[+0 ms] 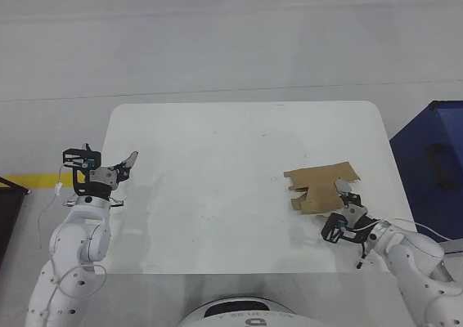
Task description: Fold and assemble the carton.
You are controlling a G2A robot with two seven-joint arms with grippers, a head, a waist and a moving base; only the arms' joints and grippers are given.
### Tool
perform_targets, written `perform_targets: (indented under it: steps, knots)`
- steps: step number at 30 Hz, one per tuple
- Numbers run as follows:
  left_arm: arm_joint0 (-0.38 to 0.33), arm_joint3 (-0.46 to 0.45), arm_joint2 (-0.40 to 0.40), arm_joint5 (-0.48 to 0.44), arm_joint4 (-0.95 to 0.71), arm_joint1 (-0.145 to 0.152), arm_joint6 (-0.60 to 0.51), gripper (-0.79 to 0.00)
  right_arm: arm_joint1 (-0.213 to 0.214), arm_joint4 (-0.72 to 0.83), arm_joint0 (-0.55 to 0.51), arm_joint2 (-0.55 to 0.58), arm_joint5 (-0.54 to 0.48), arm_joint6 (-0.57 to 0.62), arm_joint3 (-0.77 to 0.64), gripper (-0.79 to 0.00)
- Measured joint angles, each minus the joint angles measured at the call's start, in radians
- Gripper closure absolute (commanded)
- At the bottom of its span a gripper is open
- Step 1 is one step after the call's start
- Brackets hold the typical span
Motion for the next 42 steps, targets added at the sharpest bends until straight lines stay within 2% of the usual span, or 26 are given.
perform_targets:
  steps: [2,6,11,13,15,19,22,26,29,30,33,36,38,42]
  knots:
    - [0.0,0.0,0.0,0.0,0.0,0.0,0.0,-0.785,-0.001,-0.013,-0.003,-0.004,0.033,0.023,-0.001,-0.342]
    - [0.0,0.0,0.0,0.0,0.0,0.0,0.0,-0.785,-0.003,-0.074,-0.007,-0.03,0.089,0.093,-0.01,-0.329]
    - [0.0,0.0,0.0,0.0,0.0,0.0,0.0,-0.785,-0.007,-0.101,-0.004,-0.06,0.115,0.164,-0.025,-0.268]
    - [0.0,0.0,0.0,0.0,0.0,0.0,0.0,-0.785,-0.009,-0.1,0.003,-0.068,0.12,0.189,-0.031,-0.2]
    - [0.0,0.0,0.0,0.0,0.0,0.0,0.0,-0.785,-0.01,-0.097,0.011,-0.076,0.124,0.209,-0.035,0.0]
    - [0.0,0.0,0.0,0.0,0.0,0.0,0.0,-0.785,-0.016,-0.088,0.026,-0.09,0.171,0.258,-0.045,0.0]
    - [0.0,0.0,0.0,0.0,0.0,0.0,0.0,-0.785,-0.029,-0.055,0.036,-0.099,0.315,0.338,-0.067,0.0]
    - [0.0,0.0,0.0,0.0,0.0,0.0,0.0,-0.785,-0.051,-0.096,0.046,-0.145,0.589,0.456,-0.114,0.0]
    - [0.0,0.0,0.0,0.0,0.0,0.0,0.0,-0.785,-0.069,-0.187,0.063,-0.181,0.822,0.536,-0.138,0.0]
    - [0.0,0.0,0.0,0.0,0.0,0.0,0.0,-0.785,-0.077,-0.251,0.078,-0.203,0.923,0.574,-0.133,0.0]
    - [0.0,0.0,0.0,0.0,0.0,0.0,0.0,-0.785,-0.102,-0.452,0.134,-0.268,1.134,0.684,-0.083,0.0]
    - [0.0,0.0,0.0,0.0,0.0,0.0,0.0,-0.785,-0.128,-0.623,0.183,-0.336,1.235,0.794,-0.027,0.0]
    - [0.0,0.0,0.0,0.0,0.0,0.0,0.0,-0.785,-0.137,-0.661,0.189,-0.372,1.226,0.829,-0.015,0.0]
    - [0.0,0.0,0.0,0.0,0.0,0.0,0.0,-0.785,-0.137,-0.651,0.187,-0.369,1.217,0.83,-0.016,0.0]
